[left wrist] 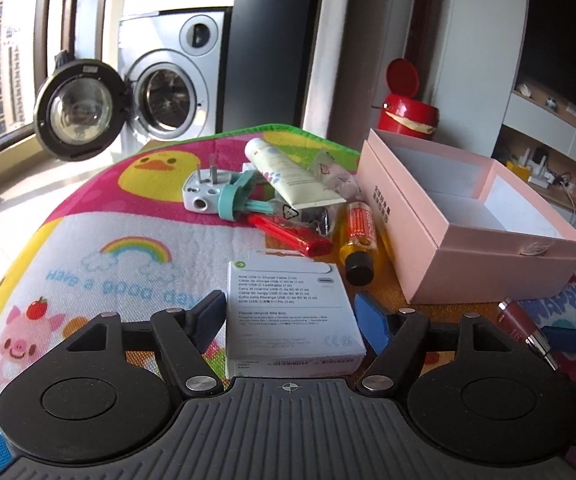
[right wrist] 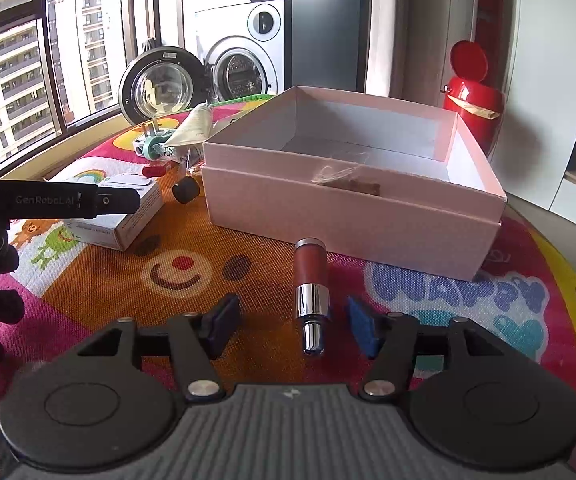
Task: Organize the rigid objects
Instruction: 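Move right tool to the red lipstick while left tool approaches the white cable box, then close right tool on the lipstick while left tool grasps the white cable box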
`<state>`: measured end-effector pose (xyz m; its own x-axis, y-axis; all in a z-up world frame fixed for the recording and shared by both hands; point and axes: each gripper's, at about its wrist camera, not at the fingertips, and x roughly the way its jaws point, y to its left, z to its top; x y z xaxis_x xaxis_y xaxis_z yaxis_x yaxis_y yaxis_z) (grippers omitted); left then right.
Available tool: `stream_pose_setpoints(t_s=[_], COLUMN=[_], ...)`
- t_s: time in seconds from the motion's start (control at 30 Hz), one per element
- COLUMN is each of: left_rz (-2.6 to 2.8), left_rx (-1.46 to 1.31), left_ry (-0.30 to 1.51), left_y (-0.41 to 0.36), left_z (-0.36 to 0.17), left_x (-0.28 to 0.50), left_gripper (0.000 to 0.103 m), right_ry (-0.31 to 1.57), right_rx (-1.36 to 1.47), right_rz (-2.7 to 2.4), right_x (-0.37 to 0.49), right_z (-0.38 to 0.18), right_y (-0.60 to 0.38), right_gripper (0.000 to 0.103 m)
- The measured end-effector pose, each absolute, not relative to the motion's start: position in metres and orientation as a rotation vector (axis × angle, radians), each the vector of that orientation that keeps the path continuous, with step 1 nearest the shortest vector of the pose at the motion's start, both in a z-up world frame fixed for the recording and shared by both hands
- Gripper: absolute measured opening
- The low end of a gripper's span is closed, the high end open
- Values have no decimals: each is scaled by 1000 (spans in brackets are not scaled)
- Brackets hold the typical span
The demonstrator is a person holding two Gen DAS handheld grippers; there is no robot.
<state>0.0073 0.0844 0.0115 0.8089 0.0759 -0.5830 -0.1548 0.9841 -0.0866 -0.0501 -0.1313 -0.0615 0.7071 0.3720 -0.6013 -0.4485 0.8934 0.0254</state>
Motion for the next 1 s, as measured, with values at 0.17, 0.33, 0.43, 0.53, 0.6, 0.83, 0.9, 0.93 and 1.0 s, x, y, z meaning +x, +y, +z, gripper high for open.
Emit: stream_pose_setpoints(t_s=[0.17,0.33,0.43,0.53,0.6,0.83,0.9,0.93,1.0], left_rz=[146,111,63,30,19,30,31,30,29], left_rx=[-66,-73,-80,-81,-60,-16,-20,-22,-27], left_ry=[665,663,670,685,697,685,681,679,675], left_y=[75,77,74,68,63,56,57,57,59], left_z=[5,6,7,9,8,5,5,5,5], left_x=[16,0,-15,-29,-35,-38,-38,-38,-38], left_gripper=[76,75,75,75,75,75,75,75,75], right_ry=[638,641,642,642,643,648,641,638,641], right_rx=[-131,-129,-129,-129,-129,-177,-194,-191,-165], right_rz=[451,440,437,436,437,404,322,264,156], right_x=[-53,-53,-53,-52,-52,-54,-51,-47,-42], right_z=[-63,-62,-62,-61,-61,-59,-60,-59,-60], right_y=[-128,-128,-129,-128,-128,-147,-157,-162,-169], right_gripper=[61,64,65,66,66,66,67,67,67])
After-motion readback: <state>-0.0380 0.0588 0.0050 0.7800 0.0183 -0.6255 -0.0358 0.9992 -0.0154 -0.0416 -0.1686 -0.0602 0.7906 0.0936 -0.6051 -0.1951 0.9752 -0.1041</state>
